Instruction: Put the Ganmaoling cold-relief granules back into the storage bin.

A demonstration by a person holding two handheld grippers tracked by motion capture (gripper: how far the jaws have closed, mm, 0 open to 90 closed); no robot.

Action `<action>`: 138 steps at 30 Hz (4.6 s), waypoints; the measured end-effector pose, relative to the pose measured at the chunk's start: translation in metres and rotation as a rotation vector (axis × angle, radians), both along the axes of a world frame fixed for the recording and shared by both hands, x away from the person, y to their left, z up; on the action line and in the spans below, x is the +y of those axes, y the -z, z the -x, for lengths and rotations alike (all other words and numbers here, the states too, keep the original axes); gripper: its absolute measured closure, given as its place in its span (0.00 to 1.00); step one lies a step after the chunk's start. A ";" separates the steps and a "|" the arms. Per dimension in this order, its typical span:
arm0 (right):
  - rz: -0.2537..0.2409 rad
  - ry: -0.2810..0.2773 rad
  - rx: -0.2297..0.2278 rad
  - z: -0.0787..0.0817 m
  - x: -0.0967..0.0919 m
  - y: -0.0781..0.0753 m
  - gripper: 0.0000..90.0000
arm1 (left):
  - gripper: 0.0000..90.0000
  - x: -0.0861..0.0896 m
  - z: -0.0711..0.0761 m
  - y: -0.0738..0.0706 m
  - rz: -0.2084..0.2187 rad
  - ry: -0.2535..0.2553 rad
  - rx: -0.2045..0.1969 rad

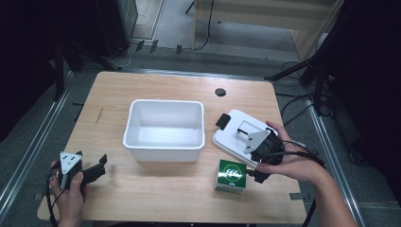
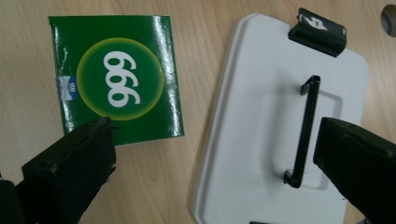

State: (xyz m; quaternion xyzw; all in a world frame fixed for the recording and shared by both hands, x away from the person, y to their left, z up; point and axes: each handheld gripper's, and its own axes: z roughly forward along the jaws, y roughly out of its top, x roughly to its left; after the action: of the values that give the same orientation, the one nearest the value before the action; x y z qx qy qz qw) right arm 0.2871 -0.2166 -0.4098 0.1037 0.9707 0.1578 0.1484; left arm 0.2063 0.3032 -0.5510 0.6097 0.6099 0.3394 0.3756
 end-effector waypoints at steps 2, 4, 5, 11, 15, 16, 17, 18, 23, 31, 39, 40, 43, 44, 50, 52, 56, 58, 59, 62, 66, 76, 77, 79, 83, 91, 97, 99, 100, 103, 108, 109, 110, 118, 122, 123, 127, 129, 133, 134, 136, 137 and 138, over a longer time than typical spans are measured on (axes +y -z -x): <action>0.001 -0.005 0.010 0.003 0.002 0.003 0.00 | 0.16 0.000 0.000 0.000 0.001 0.002 0.001; -0.001 -0.011 0.018 0.005 0.005 0.005 0.00 | 0.16 0.000 0.000 0.000 0.002 0.001 0.003; -0.002 -0.017 0.020 0.006 0.006 0.006 0.00 | 0.16 0.000 0.000 0.000 0.000 0.000 0.003; -0.010 -0.041 0.047 0.011 0.010 0.014 0.00 | 0.16 0.000 0.000 0.000 -0.001 -0.001 0.001; -0.014 -0.044 0.061 0.013 0.014 0.020 0.00 | 0.16 -0.001 0.000 0.000 -0.002 0.002 0.001; -0.012 -0.048 0.062 0.013 0.015 0.022 0.00 | 0.16 -0.001 0.000 0.000 -0.001 0.001 0.001; -0.011 -0.048 0.065 0.014 0.016 0.024 0.00 | 0.16 -0.001 0.000 0.000 -0.001 0.000 0.002; -0.008 -0.052 0.070 0.015 0.016 0.026 0.00 | 0.16 -0.001 0.000 0.000 -0.001 -0.001 0.002; 0.003 -0.061 0.081 0.015 0.021 0.034 0.00 | 0.16 -0.001 0.000 0.000 -0.002 -0.001 0.001; -0.011 -0.072 0.109 0.012 0.028 0.040 0.00 | 0.16 -0.001 0.000 0.000 -0.003 0.001 0.003; -0.003 -0.096 0.132 0.014 0.034 0.042 0.00 | 0.16 -0.001 0.000 0.000 -0.002 -0.001 0.001; 0.000 -0.101 0.135 0.014 0.034 0.043 0.00 | 0.16 -0.001 0.000 0.000 -0.003 -0.001 0.001; 0.004 -0.105 0.147 0.013 0.036 0.046 0.00 | 0.16 -0.001 0.000 0.000 -0.001 -0.001 0.001; 0.006 -0.098 0.156 0.013 0.036 0.047 0.00 | 0.16 -0.001 0.000 0.000 0.000 0.001 0.003; 0.028 -0.099 0.180 0.010 0.036 0.055 0.00 | 0.16 -0.001 0.000 0.000 0.003 0.002 0.004; 0.031 -0.103 0.186 0.009 0.037 0.057 0.00 | 0.16 0.000 0.000 0.000 0.002 0.001 0.004; 0.041 -0.103 0.188 0.008 0.038 0.061 0.00 | 0.16 -0.001 0.000 0.000 0.000 0.001 0.003; 0.046 -0.102 0.190 0.008 0.039 0.063 0.00 | 0.16 -0.001 0.000 0.000 -0.001 0.001 0.004; 0.048 -0.102 0.196 0.008 0.039 0.064 0.00 | 0.16 -0.001 0.000 0.000 0.000 -0.001 0.001; 0.063 -0.103 0.193 0.009 0.039 0.067 0.00 | 0.16 -0.001 0.000 0.000 0.000 0.001 0.003; 0.063 -0.093 0.195 0.007 0.036 0.070 0.04 | 0.16 -0.001 0.000 0.000 0.001 0.001 0.003; 0.058 -0.095 0.195 0.009 0.035 0.074 0.14 | 0.16 0.000 0.000 0.000 0.002 0.003 0.004; 0.055 -0.090 0.201 0.009 0.034 0.073 0.15 | 0.16 0.000 0.000 0.000 0.003 0.003 0.004; 0.047 -0.094 0.207 0.008 0.033 0.072 0.17 | 0.16 0.000 0.000 0.000 0.004 0.003 0.004; 0.048 -0.105 0.204 0.008 0.033 0.071 0.18 | 0.16 0.000 0.000 0.000 0.002 0.004 0.005; 0.038 -0.123 0.216 0.009 0.032 0.066 0.18 | 0.16 0.000 0.000 0.000 0.004 0.004 0.005; 0.023 -0.119 0.193 0.006 0.031 0.056 0.18 | 0.16 0.000 0.000 0.000 0.002 0.002 0.004; 0.022 -0.114 0.191 0.006 0.031 0.053 0.18 | 0.16 0.000 0.000 0.000 0.001 0.003 0.004; 0.020 -0.119 0.189 0.006 0.031 0.051 0.18 | 0.16 0.000 0.000 0.000 0.002 0.003 0.004; 0.017 -0.123 0.181 0.005 0.032 0.047 0.18 | 0.16 -0.001 0.000 0.000 0.002 0.002 0.004; 0.011 -0.112 0.176 0.003 0.031 0.037 0.18 | 0.16 0.000 0.000 0.000 0.001 -0.002 0.003; 0.009 -0.113 0.174 0.002 0.031 0.034 0.18 | 0.16 0.000 0.000 0.000 0.001 -0.002 0.003; 0.010 -0.110 0.171 0.002 0.031 0.032 0.18 | 0.16 0.000 0.000 0.000 0.002 -0.002 0.002; 0.003 -0.115 0.160 -0.001 0.033 0.017 0.18 | 0.16 -0.001 0.000 0.000 0.001 -0.004 0.001; 0.000 -0.115 0.156 -0.004 0.034 0.011 0.18 | 0.16 0.000 0.000 0.000 0.004 -0.004 0.000; 0.000 -0.112 0.156 -0.005 0.034 0.009 0.18 | 0.16 0.000 0.000 0.000 0.005 -0.003 0.001; -0.001 -0.114 0.147 -0.008 0.035 0.002 0.18 | 0.16 0.000 0.000 0.000 0.006 -0.003 0.000; -0.004 -0.113 0.145 -0.010 0.036 -0.002 0.18 | 0.16 0.000 0.000 0.000 0.004 -0.002 0.000; -0.006 -0.119 0.134 -0.013 0.038 -0.009 0.18 | 0.16 0.000 0.000 0.000 0.003 -0.003 0.000; -0.007 -0.116 0.138 -0.013 0.039 -0.011 0.18 | 0.16 0.000 0.000 0.000 0.004 -0.003 -0.001; -0.006 -0.118 0.137 -0.014 0.040 -0.014 0.18 | 0.16 0.000 0.000 0.000 0.005 -0.003 0.000; -0.008 -0.123 0.130 -0.015 0.041 -0.015 0.18 | 0.16 0.000 0.000 0.000 0.005 -0.003 0.000; -0.006 -0.119 0.133 -0.016 0.041 -0.017 0.18 | 0.16 0.000 0.000 0.000 0.003 -0.002 0.000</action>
State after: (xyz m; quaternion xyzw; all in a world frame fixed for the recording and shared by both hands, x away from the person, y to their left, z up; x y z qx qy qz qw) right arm 0.3030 -0.1753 -0.3926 0.0564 0.9824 0.1620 0.0738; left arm 0.2067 0.3030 -0.5511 0.6085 0.6110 0.3388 0.3763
